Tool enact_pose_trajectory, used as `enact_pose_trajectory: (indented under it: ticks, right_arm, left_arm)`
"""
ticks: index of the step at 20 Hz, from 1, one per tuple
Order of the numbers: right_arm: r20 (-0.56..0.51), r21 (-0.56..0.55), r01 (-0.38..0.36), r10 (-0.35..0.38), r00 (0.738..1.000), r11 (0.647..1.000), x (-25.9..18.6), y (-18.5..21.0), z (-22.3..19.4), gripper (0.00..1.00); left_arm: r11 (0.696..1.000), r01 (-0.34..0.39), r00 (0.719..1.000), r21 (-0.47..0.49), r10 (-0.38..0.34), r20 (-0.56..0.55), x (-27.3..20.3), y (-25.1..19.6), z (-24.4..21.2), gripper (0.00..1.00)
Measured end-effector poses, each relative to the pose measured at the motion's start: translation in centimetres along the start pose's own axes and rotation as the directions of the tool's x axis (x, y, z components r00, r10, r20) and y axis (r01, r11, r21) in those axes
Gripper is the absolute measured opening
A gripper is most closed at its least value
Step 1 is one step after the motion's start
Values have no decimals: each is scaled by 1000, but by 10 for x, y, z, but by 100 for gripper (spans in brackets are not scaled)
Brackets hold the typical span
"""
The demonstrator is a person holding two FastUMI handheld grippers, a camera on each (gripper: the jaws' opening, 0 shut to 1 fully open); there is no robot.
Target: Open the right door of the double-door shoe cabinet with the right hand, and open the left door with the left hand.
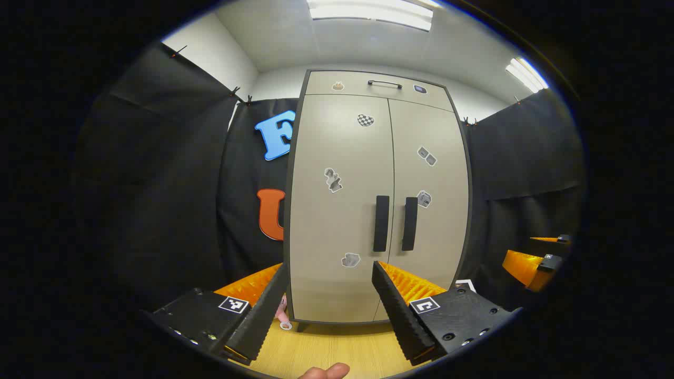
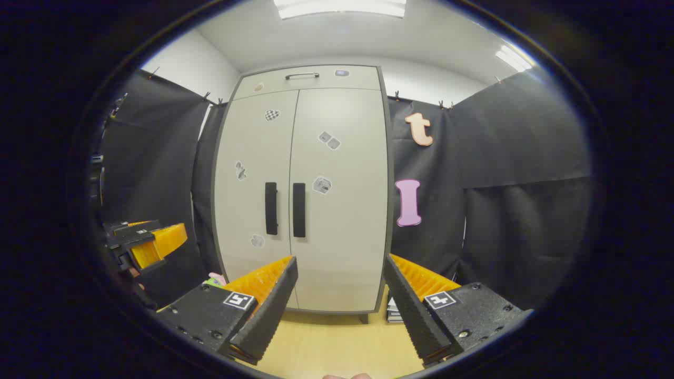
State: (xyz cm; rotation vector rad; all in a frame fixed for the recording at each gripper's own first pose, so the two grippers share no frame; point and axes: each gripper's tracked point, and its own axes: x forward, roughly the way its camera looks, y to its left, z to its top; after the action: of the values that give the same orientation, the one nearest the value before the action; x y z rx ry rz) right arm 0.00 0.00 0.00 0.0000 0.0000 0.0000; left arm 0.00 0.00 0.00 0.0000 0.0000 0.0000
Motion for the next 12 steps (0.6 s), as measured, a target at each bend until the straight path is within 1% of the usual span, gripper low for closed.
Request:
enact_pose_trajectory:
  ticks: [5, 12]
  right_arm:
    - [-12, 17, -4, 4, 1000, 1000, 4, 5, -5, 99]
    - [-4, 25, 20, -20, 1000, 999, 6, 3, -6, 99]
  left_arm:
    - [1000, -5, 1000, 19, 5, 16, 5, 1, 1, 95]
    - [1000, 20, 1000, 22, -20, 9, 7, -4, -1, 95]
